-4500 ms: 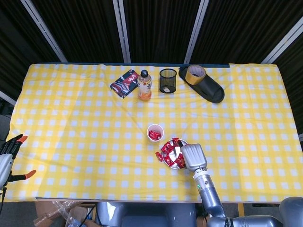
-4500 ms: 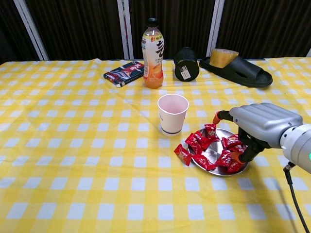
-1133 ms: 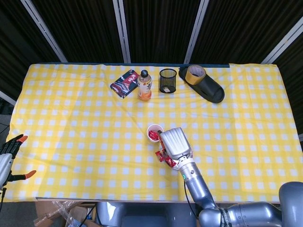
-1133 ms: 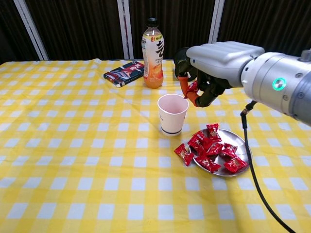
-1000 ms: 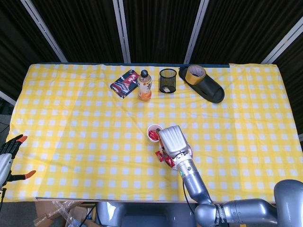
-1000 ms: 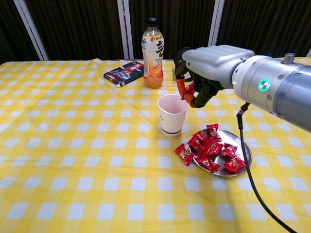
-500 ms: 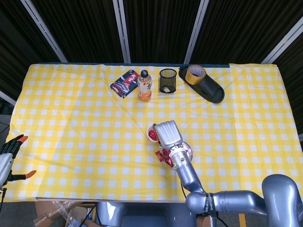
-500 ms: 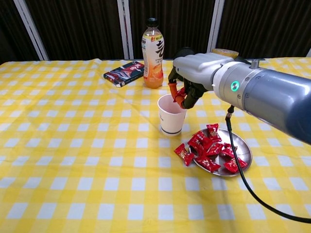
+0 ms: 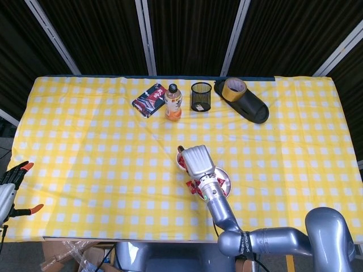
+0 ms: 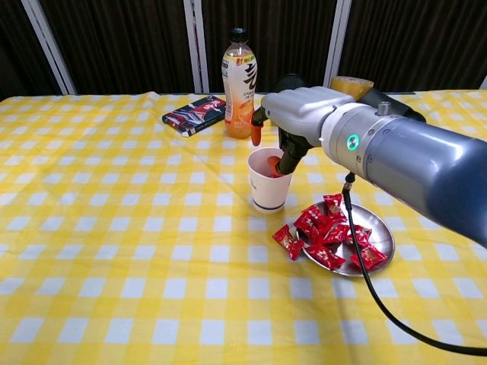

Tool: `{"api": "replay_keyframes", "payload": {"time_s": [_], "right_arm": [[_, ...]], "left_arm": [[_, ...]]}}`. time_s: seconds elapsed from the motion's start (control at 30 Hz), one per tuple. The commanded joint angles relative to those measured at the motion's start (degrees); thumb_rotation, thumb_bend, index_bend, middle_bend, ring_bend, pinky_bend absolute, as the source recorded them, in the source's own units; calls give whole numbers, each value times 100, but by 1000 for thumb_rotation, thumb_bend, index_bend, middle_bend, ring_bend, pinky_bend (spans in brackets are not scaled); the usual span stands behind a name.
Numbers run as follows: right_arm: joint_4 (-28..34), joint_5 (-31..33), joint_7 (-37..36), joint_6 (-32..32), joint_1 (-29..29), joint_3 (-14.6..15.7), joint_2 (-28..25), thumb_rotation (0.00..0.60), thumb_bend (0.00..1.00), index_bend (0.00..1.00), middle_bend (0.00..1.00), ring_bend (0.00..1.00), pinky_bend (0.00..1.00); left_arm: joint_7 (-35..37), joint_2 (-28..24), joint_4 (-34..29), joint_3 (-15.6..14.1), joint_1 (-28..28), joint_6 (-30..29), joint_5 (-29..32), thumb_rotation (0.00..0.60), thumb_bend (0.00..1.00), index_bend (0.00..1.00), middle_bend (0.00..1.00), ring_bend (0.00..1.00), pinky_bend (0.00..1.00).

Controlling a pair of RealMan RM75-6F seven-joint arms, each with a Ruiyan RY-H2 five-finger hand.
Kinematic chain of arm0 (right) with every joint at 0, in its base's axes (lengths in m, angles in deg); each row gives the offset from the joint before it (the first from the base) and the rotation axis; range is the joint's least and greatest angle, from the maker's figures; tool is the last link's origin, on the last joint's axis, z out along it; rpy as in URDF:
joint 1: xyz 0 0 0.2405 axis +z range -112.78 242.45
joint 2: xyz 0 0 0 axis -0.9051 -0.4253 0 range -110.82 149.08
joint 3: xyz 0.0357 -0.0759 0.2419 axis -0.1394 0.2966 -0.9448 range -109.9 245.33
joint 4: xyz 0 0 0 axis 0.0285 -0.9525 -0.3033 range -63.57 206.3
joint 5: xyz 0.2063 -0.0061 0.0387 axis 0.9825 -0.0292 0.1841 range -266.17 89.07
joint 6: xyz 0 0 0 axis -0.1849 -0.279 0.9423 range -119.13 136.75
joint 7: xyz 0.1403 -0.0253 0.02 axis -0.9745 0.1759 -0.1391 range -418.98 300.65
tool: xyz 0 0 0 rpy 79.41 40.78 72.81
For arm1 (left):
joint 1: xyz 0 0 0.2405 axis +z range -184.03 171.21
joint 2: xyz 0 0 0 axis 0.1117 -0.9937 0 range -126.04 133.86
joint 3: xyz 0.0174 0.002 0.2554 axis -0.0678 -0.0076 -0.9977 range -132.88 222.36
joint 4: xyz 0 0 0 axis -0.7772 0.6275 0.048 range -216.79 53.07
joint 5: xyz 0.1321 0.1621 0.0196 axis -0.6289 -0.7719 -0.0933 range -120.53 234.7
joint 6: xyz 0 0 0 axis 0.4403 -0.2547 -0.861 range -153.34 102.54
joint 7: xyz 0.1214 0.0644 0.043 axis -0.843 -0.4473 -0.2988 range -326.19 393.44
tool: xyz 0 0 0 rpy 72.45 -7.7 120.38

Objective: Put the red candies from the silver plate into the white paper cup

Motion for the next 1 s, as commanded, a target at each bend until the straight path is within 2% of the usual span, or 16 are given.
{"api": "replay_keyframes", "payload": {"time_s": [0.03,0.27,0.43,0.63,0.8,1.0], "right_arm": [[149,-179,-47,150,-56,80,-78,600,514,310,973,1000,954],[948,-617,-93,682,-467,486,-559,600,479,300,973,1000,953],[1411,-1006,-232,914,-870,1017,-908,600,452,300,973,1000,953],[1600,-1302,-289,1081,-1248,1549,-984,600,428,300,973,1000,953],[1515,-1319,-322,1108,-1482,1757,-916,600,389,300,973,1000,953],[1229,-1228,-449,979,-1645,1773,-777,600,341,282,973,1000,954]], "left_arm": [[0,2,1,4,3,-8,3,600,17,0,0,0,0],[-9,4,1,1,8,-23,-7,600,16,0,0,0,0],[-48,22,-3,5,22,-79,-33,600,16,0,0,0,0],[-105,51,-26,18,37,-123,-16,600,16,0,0,0,0],[-132,67,-35,20,67,-195,-36,600,17,0,0,0,0],[-137,79,-25,21,81,-228,-50,600,17,0,0,0,0]]}}
